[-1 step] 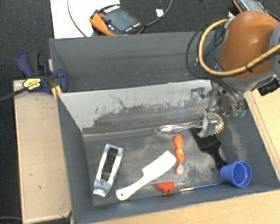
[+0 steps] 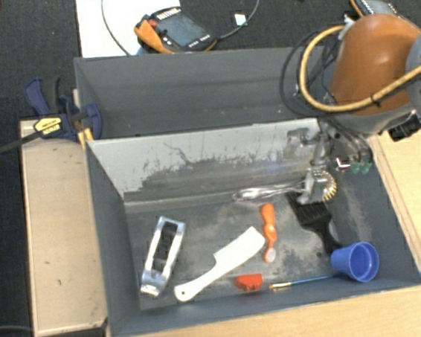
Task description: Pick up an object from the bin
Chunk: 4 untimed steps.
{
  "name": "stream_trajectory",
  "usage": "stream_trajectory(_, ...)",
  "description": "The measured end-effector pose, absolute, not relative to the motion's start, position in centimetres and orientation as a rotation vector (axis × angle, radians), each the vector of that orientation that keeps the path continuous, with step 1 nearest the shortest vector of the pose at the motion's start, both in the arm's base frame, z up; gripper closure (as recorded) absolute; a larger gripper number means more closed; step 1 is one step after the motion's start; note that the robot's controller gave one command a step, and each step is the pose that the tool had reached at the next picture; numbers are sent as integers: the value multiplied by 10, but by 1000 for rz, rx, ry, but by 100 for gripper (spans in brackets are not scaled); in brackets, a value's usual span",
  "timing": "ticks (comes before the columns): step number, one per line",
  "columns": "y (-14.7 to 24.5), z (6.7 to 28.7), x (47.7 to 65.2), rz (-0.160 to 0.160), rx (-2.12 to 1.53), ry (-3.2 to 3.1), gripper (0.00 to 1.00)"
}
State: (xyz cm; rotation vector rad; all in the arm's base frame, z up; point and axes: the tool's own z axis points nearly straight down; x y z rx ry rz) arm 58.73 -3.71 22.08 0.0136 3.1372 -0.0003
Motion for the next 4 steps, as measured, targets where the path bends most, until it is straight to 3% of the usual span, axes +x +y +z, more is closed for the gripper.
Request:
stream_trajectory(1,32,93,563,0,-337,3117,0)
stream_trajectory(2,43,144,559,-8,-707,3043,0)
stream_trajectory(3,97,100,510,4,-626,3077,0)
stream_trajectory(4,110,70,518,-20,-1332,2818,0)
